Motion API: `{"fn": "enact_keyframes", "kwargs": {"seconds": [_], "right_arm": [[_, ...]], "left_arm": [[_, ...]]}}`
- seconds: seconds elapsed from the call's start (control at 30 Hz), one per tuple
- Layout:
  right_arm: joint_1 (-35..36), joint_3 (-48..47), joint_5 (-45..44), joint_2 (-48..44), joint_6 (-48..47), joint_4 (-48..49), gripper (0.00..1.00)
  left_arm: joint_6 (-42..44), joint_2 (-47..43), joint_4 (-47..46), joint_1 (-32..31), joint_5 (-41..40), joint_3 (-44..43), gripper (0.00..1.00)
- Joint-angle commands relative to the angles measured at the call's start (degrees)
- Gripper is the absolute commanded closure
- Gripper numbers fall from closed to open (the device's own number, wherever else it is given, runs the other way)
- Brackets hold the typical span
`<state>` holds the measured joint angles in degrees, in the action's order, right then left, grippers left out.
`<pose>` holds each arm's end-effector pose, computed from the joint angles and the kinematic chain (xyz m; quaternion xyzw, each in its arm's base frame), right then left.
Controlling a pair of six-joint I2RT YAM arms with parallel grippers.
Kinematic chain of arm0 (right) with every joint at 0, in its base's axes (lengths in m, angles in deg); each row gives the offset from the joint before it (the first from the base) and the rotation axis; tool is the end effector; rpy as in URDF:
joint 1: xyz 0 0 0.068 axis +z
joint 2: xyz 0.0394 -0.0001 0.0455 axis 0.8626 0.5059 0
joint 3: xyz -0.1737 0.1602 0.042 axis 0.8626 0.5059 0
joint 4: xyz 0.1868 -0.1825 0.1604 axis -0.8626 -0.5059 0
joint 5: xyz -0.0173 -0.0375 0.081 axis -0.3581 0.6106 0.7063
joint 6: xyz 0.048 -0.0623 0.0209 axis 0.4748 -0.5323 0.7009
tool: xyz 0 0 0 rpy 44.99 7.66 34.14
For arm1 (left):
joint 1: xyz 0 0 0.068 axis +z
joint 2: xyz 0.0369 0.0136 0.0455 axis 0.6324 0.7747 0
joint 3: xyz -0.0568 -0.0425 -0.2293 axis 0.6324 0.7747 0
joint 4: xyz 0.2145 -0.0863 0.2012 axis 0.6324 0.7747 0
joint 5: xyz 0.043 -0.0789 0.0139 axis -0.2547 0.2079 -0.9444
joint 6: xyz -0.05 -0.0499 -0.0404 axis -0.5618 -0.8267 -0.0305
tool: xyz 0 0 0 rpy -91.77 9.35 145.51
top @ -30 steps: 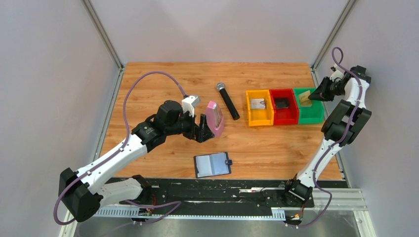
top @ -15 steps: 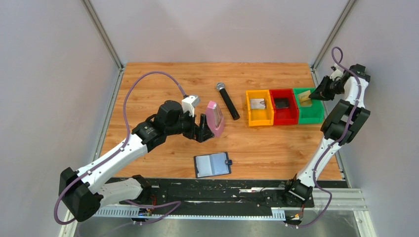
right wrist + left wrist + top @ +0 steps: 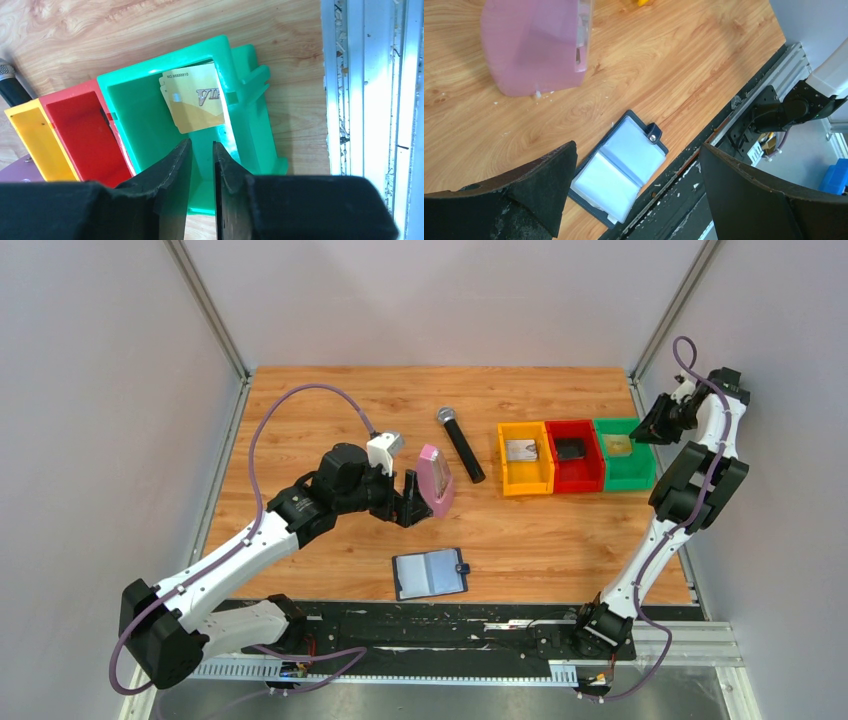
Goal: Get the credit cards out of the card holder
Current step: Place the credit card in the storage box, then reset both arms
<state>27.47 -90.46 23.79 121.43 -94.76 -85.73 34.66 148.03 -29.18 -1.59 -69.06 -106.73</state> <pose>0.4555 -0.2421 0.1652 0.1595 0.9368 0.2028 0.2362 0.2395 -0.2322 0.2487 0.1710 0.8492 -0.3688 0.3372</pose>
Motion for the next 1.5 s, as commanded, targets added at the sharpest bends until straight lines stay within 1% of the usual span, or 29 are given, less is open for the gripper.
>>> {"fn": "enact_keyframes", "kwargs": {"seconds": [0.0, 0.17, 0.33, 0.57, 0.6, 0.7, 0.8, 0.93, 1.0, 1.07, 1.13, 1.17, 1.2, 1.23, 1.27, 1.47], "right_arm": [[0.07, -1.18, -2.6, -3.79, 2.2, 4.62, 0.76], [1.07, -0.72, -3.08, -6.86, 4.58, 6.1, 0.76], [3.72, 1.57, -1.72, -11.26, 5.77, 6.19, 0.72], [12.02, 12.91, -5.94, -24.14, 7.17, 7.5, 0.68], [13.08, 14.42, -6.34, -26.24, 8.84, 7.52, 0.68], [16.57, 22.46, -7.54, -33.98, 12.3, 9.93, 0.66], [20.74, 30.54, -6.98, -41.33, 13.91, 11.84, 0.61], [27.25, 40.51, -10.54, -50.84, 16.27, 13.89, 0.57], [30.08, 46.71, -11.05, -56.14, 18.92, 15.86, 0.52], [33.65, 51.81, -11.61, -62.87, 20.36, 17.75, 0.45], [36.77, 56.22, -13.06, -68.17, 22.37, 19.15, 0.41], [37.94, 58.16, -12.97, -70.42, 23.14, 19.32, 0.37], [38.64, 59.7, -12.73, -72.81, 23.82, 19.22, 0.25], [39.26, 61.21, -12.69, -75.1, 24.51, 19.16, 0.05], [39.64, 62.53, -12.52, -77.36, 25.33, 18.94, 0.01], [40.01, 67.65, -9.15, -89.5, 30.6, 19.12, 0.0]], "left_arm": [[0.67, -1.42, -1.19, -0.07, -1.45, 0.18, 0.0], [-0.35, -3.26, -1.81, -0.05, -1.62, 1.74, 0.0], [-0.73, -5.12, -1.02, -0.07, -3.39, 2.33, 0.0], [2.15, -7.39, 1.48, -0.06, -7.11, 1.06, 0.0], [2.34, -7.6, 1.68, -0.06, -8.0, 0.97, 0.0], [3.05, -8.47, 1.8, -0.05, -9.02, 0.57, 0.0], [2.95, -8.84, 1.84, -0.05, -9.82, 0.38, 0.0], [2.76, -9.45, 2.13, -0.05, -10.38, 0.27, 0.0], [2.52, -10.28, 2.15, -0.05, -10.5, 0.56, 0.0], [2.11, -11.7, 1.62, -0.05, -10.4, 1.17, 0.0], [1.53, -13.32, 1.26, -0.05, -10.44, 1.75, 0.0], [1.33, -13.9, 1.28, -0.05, -10.76, 1.97, 0.0], [0.82, -15.0, 1.37, -0.05, -11.08, 2.47, 0.0], [0.53, -15.58, 1.59, -0.05, -11.63, 2.69, 0.0], [-0.02, -16.68, 1.7, -0.05, -11.82, 3.07, 0.0], [-1.97, -21.13, 3.11, -0.05, -12.59, 4.54, 0.0]]}}
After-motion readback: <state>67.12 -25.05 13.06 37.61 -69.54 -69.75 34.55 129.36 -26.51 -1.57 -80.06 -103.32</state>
